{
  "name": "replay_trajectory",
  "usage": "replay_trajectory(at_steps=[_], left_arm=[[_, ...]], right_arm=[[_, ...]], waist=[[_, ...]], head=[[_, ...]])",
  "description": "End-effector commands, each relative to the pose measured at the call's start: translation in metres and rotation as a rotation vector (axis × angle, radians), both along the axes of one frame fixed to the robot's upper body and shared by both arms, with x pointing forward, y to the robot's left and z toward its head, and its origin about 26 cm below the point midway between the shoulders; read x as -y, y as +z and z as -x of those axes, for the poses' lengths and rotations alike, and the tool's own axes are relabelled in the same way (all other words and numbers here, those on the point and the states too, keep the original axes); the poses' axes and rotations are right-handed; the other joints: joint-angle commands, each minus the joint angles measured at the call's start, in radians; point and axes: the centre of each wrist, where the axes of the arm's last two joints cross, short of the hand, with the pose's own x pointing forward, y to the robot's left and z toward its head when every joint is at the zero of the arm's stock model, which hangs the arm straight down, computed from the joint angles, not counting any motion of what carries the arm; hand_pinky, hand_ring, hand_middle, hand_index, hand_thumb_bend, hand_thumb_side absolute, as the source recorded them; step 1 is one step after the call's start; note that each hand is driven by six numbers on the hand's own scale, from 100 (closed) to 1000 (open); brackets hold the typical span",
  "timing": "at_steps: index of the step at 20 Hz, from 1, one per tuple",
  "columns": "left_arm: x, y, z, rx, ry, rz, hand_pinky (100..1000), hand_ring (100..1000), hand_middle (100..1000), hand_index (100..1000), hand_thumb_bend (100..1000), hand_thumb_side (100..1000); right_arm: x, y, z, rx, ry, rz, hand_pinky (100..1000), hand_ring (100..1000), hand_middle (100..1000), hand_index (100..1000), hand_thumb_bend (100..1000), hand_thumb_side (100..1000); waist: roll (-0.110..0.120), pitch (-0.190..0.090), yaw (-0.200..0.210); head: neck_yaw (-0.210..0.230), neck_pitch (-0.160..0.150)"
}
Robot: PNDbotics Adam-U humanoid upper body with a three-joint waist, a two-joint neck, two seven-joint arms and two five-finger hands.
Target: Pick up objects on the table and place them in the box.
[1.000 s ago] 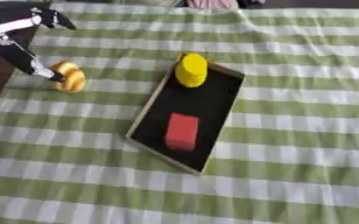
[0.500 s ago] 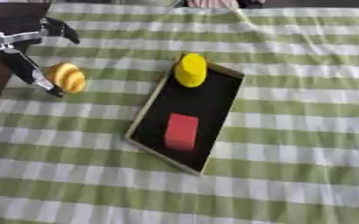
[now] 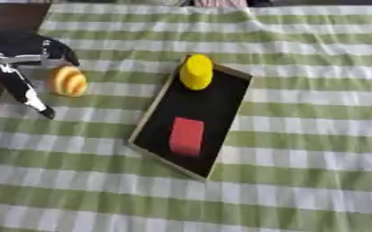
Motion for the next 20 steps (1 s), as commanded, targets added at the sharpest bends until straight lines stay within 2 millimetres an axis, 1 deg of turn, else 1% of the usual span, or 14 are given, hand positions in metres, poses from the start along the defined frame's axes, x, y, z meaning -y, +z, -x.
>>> replay_trajectory(at_steps=[1, 2, 3, 4, 5, 6, 7, 8, 10, 11, 12, 15, 18, 20], left_arm=[[-0.012, 0.007, 0.002, 0.091, -0.009, 0.006, 826, 901, 830, 895, 754, 478], [-0.015, 0.004, 0.001, 0.109, -0.012, 0.02, 825, 900, 828, 894, 741, 469], [-0.019, 0.0, 0.001, 0.12, -0.012, 0.036, 819, 891, 806, 890, 593, 401], [-0.023, -0.004, 0.001, 0.128, -0.009, 0.053, 819, 892, 807, 891, 557, 382], [-0.026, -0.005, 0.001, 0.138, -0.007, 0.068, 815, 890, 811, 887, 473, 348], [-0.028, -0.006, 0.001, 0.145, -0.004, 0.081, 815, 889, 811, 887, 466, 344], [-0.029, -0.008, 0.001, 0.148, -0.001, 0.089, 811, 885, 806, 883, 409, 329], [-0.031, -0.01, 0.001, 0.143, 0.006, 0.09, 807, 881, 803, 880, 391, 325], [-0.034, -0.018, 0.001, 0.107, 0.027, 0.063, 814, 883, 818, 893, 370, 330], [-0.033, -0.019, 0.0, 0.09, 0.035, 0.048, 825, 895, 832, 905, 405, 346], [-0.032, -0.018, 0.0, 0.085, 0.036, 0.04, 830, 898, 833, 907, 414, 344], [-0.027, -0.001, 0.0, 0.12, 0.018, 0.05, 846, 915, 841, 913, 482, 356], [-0.027, 0.015, 0.001, 0.146, 0.018, 0.078, 851, 920, 845, 916, 478, 354], [-0.026, 0.022, 0.002, 0.145, 0.022, 0.096, 856, 926, 850, 919, 479, 355]], right_arm=[[-0.001, 0.005, 0.0, -0.008, 0.005, 0.027, 1000, 964, 776, 958, 100, 470], [-0.001, 0.004, 0.001, -0.014, 0.004, 0.031, 1000, 964, 776, 958, 100, 470], [-0.002, 0.003, 0.001, -0.019, 0.002, 0.035, 1000, 965, 777, 957, 100, 470], [-0.002, 0.002, 0.001, -0.024, 0.001, 0.04, 1000, 966, 777, 957, 100, 470], [-0.002, 0.001, 0.002, -0.027, -0.001, 0.043, 1000, 967, 778, 956, 100, 470], [-0.003, 0.0, 0.002, -0.031, -0.003, 0.044, 1000, 967, 778, 956, 100, 470], [-0.003, 0.0, 0.002, -0.033, -0.004, 0.044, 1000, 967, 778, 956, 100, 470], [-0.004, -0.001, 0.002, -0.035, -0.004, 0.045, 1000, 967, 778, 956, 100, 470], [-0.004, -0.002, 0.002, -0.039, -0.004, 0.052, 1000, 967, 778, 956, 100, 470], [-0.004, -0.002, 0.002, -0.04, -0.005, 0.054, 1000, 966, 777, 956, 100, 470], [-0.004, -0.003, 0.002, -0.04, -0.006, 0.056, 1000, 966, 777, 956, 100, 470], [-0.005, -0.004, 0.003, -0.049, -0.006, 0.059, 1000, 966, 777, 957, 100, 470], [-0.005, -0.006, 0.004, -0.06, -0.007, 0.062, 1000, 967, 776, 957, 100, 470], [-0.005, -0.006, 0.004, -0.063, -0.007, 0.062, 1000, 967, 776, 957, 100, 470]], waist=[[0.0, -0.016, -0.002], [-0.001, -0.016, -0.002], [-0.001, -0.016, -0.002], [-0.002, -0.015, -0.002], [-0.002, -0.015, -0.002], [-0.002, -0.015, -0.001], [-0.002, -0.015, 0.0], [-0.002, -0.014, -0.001], [-0.003, -0.014, -0.002], [-0.004, -0.014, -0.002], [-0.003, -0.014, -0.002], [-0.003, -0.017, -0.003], [-0.001, -0.02, -0.002], [0.0, -0.022, -0.002]], head=[[0.003, -0.015], [0.003, -0.016], [0.003, -0.016], [0.004, -0.016], [0.004, -0.015], [0.005, -0.015], [0.006, -0.016], [0.008, -0.018], [0.009, -0.019], [0.009, -0.018], [0.01, -0.018], [0.01, -0.018], [0.014, -0.019], [0.014, -0.02]])
